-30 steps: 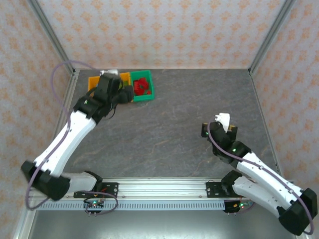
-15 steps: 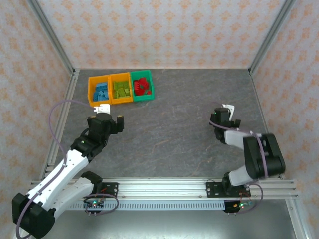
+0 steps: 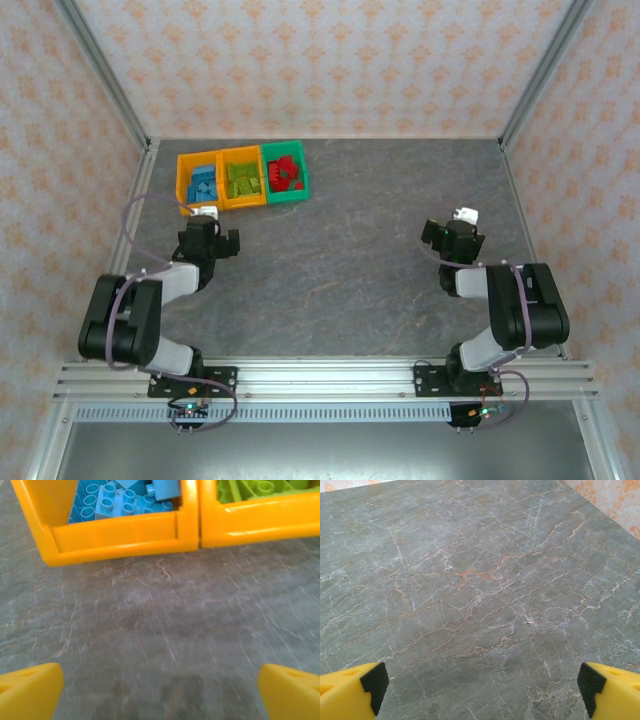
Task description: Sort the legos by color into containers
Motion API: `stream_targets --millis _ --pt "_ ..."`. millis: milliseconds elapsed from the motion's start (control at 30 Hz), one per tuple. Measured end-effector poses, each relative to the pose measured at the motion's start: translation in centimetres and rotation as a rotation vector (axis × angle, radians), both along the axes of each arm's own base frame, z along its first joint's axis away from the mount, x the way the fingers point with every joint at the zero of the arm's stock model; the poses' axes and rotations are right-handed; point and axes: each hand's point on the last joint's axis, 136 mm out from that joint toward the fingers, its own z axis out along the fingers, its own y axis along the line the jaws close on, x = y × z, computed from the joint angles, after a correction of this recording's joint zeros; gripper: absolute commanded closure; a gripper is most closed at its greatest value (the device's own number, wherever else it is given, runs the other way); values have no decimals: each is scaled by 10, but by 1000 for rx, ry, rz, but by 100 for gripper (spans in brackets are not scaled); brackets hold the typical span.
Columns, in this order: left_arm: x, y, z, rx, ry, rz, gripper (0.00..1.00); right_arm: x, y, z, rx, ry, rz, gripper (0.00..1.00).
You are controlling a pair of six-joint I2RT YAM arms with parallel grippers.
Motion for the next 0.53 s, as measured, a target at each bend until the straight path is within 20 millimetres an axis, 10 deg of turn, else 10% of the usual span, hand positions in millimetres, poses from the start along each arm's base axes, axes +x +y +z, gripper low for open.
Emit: stream_targets --millis 533 --pt "14 -6 19 -22 -198 -30 0 6 9 5 22 -17 53 1"
